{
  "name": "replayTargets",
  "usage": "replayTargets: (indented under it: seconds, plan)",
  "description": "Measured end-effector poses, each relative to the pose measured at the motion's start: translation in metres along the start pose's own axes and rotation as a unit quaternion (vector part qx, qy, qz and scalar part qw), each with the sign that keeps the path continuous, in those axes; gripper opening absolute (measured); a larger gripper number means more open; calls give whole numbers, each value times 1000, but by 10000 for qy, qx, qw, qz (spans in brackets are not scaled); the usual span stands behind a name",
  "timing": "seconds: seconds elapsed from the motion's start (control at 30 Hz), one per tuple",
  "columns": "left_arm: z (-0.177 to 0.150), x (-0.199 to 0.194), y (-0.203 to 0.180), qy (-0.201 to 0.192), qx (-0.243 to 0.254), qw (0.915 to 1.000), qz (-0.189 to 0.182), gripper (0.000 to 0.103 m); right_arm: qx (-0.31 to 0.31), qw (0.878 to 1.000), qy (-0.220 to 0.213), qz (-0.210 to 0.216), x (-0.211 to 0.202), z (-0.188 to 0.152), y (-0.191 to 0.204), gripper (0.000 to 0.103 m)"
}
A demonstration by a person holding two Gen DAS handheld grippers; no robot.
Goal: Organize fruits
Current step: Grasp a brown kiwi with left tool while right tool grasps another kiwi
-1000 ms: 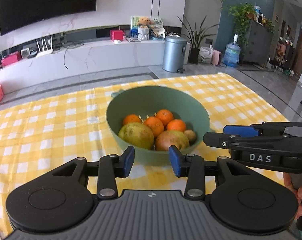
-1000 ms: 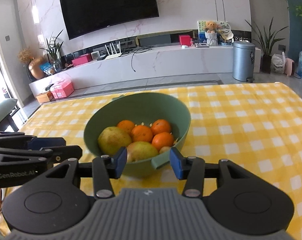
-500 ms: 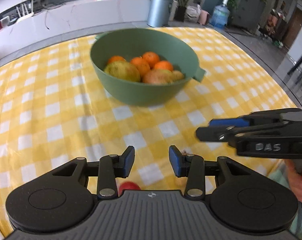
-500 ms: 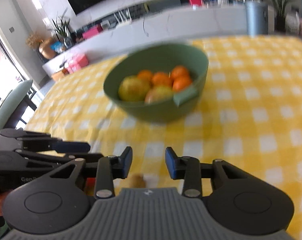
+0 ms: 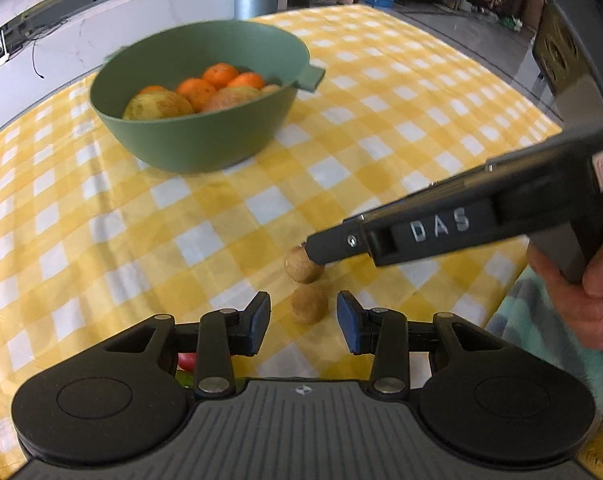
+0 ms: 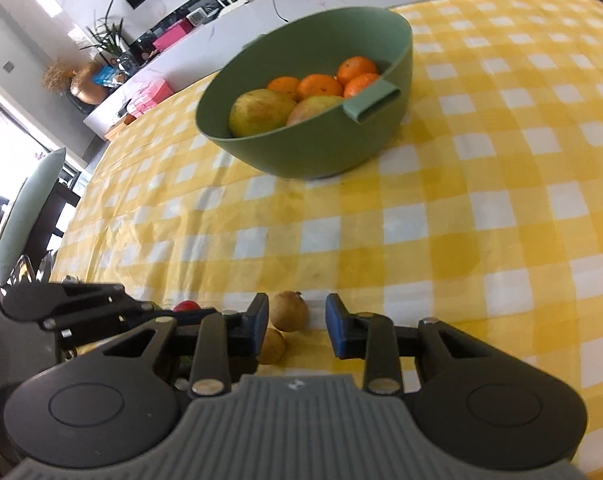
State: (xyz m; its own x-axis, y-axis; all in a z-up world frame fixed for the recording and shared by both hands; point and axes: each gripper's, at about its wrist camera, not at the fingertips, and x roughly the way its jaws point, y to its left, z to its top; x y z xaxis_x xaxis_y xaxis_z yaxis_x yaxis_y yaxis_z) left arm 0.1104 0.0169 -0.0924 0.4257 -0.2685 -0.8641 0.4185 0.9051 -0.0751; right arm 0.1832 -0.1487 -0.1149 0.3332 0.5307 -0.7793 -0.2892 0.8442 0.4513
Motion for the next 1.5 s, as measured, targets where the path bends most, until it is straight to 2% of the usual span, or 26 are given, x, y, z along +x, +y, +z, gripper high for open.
replayTargets:
  seconds: [0.33, 0.6, 0.8, 1.03, 1.4, 1.5]
  plan:
    - [-1, 15, -6, 164, 61, 9998, 32, 46, 47, 10000, 41, -34, 2, 0, -4, 29]
    - [0, 20, -11, 158, 154, 9997, 39, 27, 45, 10000, 45, -44, 3, 1, -4, 29]
    - [0, 16, -10, 82, 113, 9999, 17, 26, 25, 10000, 37, -21, 4, 1, -5, 29]
    - [1, 0, 6, -142, -268, 9995, 36, 26, -53, 10000, -18, 10, 4, -1, -2, 29]
    - [2, -13, 48, -411, -1226, 9899, 577, 26, -191, 9998, 90, 47, 12, -1, 6, 29]
    - [3, -14, 54, -480, -1331, 9879, 636, 26, -272, 9995, 177, -44, 19, -1, 9, 24]
